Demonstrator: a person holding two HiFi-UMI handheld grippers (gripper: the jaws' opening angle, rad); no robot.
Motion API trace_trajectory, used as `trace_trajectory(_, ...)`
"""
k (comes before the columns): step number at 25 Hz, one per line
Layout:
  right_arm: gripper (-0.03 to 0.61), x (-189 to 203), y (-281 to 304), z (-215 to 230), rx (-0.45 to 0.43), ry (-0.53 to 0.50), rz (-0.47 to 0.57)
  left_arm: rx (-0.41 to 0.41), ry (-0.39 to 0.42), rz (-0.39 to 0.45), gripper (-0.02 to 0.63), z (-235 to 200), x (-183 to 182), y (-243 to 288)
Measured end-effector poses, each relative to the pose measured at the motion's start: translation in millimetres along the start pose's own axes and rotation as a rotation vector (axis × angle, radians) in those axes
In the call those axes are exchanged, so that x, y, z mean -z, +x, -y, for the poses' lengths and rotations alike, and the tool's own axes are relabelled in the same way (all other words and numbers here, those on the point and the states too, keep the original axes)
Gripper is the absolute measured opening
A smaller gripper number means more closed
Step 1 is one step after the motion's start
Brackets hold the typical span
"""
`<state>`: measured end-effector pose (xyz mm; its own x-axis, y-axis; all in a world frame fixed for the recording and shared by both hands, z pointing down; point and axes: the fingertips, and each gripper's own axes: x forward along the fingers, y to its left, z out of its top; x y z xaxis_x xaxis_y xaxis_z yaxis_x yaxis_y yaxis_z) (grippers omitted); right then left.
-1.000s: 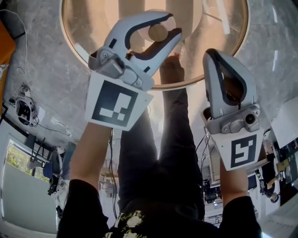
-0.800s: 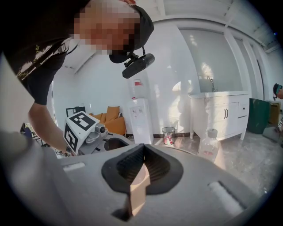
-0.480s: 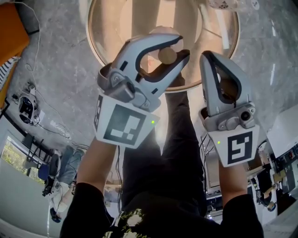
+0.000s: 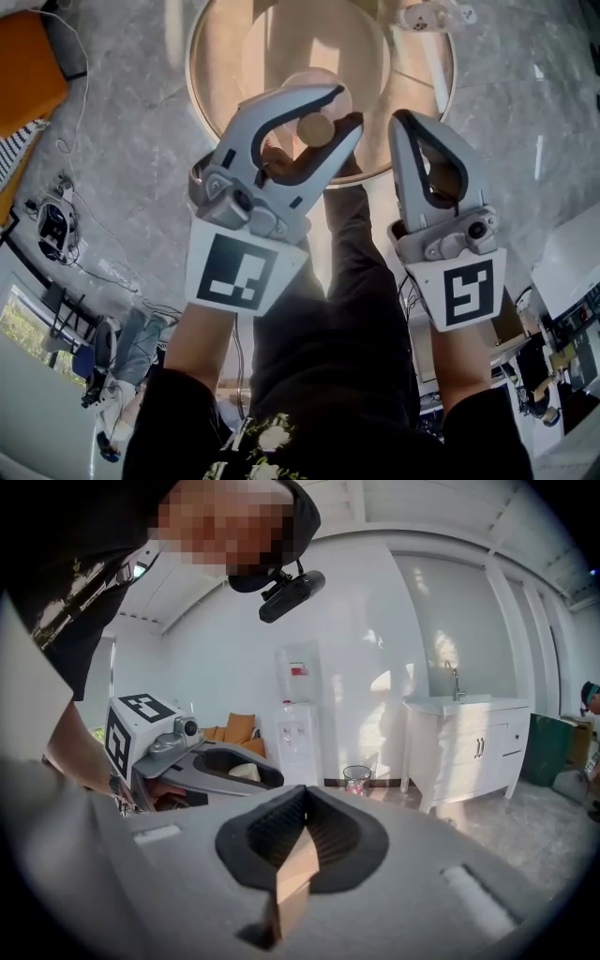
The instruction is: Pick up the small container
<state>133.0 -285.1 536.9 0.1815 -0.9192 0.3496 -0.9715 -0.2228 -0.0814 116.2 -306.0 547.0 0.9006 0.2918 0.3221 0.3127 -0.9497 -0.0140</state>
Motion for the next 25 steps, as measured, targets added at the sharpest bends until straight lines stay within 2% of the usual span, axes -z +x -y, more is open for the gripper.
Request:
trace_trajectory(4, -0.003, -34.6, -0.1, -13.8, -0.020, -0.045, 0.018, -0.029, 0.015, 0.034, 0.123, -12.8, -36.9, -17.0)
trace_trajectory(8, -0.003, -63.2, -14.5, -19.3, -0.012, -0.061, 0.028, -0.025, 0.020, 0.061, 0.123, -8.8, -73.8, -33.6)
trace_trajectory(13, -0.003, -108.2, -47.9, -15.0, 0.022, -0.077, 0.052, -0.032, -0.006, 0.084, 0.123, 4.1, -125.9, -52.4)
trace_trajectory(22, -0.005, -179.7, -79.0, -20.7, 0.047, -0.100, 0.123, -0.048, 0.052, 0.095, 0.123, 12.2, -205.2, -79.7)
trace_trajectory(25, -0.003, -202.2, -91.1, -19.8, 0.097, -0.113, 0.135, -0.072, 0.047, 0.083, 0.123, 14.4, -229.3, -88.1)
